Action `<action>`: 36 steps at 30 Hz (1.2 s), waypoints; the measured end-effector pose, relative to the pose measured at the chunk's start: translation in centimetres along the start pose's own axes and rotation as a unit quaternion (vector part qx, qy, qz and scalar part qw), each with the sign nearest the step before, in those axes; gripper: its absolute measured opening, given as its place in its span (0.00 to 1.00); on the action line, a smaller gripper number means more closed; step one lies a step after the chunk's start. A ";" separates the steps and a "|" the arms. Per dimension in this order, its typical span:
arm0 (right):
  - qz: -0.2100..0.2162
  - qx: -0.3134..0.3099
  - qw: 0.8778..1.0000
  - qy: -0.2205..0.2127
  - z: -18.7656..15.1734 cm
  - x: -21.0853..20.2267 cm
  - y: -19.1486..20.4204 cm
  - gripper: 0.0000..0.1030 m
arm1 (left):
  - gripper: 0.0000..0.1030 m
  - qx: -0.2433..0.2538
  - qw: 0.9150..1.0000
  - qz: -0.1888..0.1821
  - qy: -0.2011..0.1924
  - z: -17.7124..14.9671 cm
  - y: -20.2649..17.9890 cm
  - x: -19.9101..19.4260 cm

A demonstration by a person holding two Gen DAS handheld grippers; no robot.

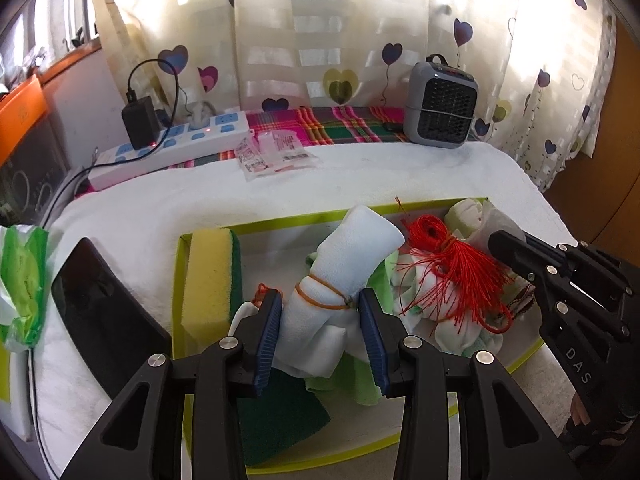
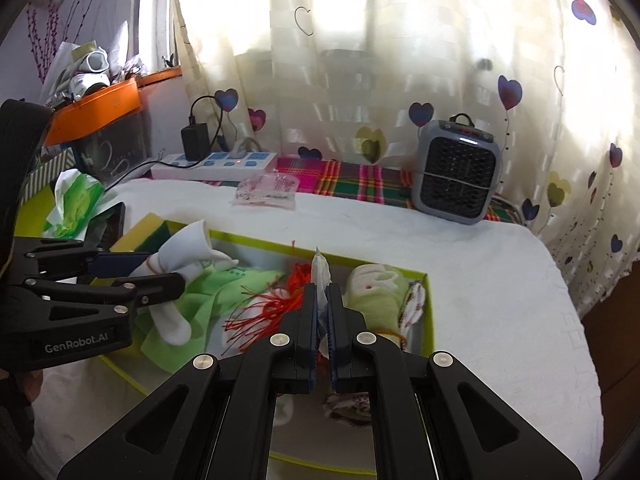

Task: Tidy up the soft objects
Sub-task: 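Lower the sock bundle and bag into the box and open both grippers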

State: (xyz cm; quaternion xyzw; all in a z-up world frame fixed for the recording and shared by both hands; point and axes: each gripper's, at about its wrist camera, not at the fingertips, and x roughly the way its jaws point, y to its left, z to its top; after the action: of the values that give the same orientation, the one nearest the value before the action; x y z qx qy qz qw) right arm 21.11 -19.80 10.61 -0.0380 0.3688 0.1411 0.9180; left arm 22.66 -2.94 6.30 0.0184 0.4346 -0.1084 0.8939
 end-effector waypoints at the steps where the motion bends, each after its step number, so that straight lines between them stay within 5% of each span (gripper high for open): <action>1: 0.008 0.005 1.000 0.002 0.0 0.1 0.0 0.04 | 0.36 0.001 1.000 0.000 0.000 -0.1 -0.1 0.0; 19: 0.066 0.054 0.996 0.021 -0.7 0.5 -0.7 0.12 | 0.44 0.000 1.000 0.003 0.004 -0.2 -0.5 0.1; 26: 0.068 0.055 0.996 0.017 -0.9 0.1 -0.4 0.35 | 0.47 -0.004 1.000 0.005 0.004 -0.4 -0.6 -0.1; 36: 0.068 0.065 0.995 0.010 -1.0 -0.9 -0.3 0.42 | 0.51 -0.013 1.000 0.005 -0.002 -1.4 -0.7 -1.2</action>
State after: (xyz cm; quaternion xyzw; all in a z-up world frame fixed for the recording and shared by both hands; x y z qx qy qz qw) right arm 19.90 -20.44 10.44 0.0456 0.3878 0.1790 0.9031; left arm 20.74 -3.22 6.46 0.0081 0.4342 -0.0984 0.8954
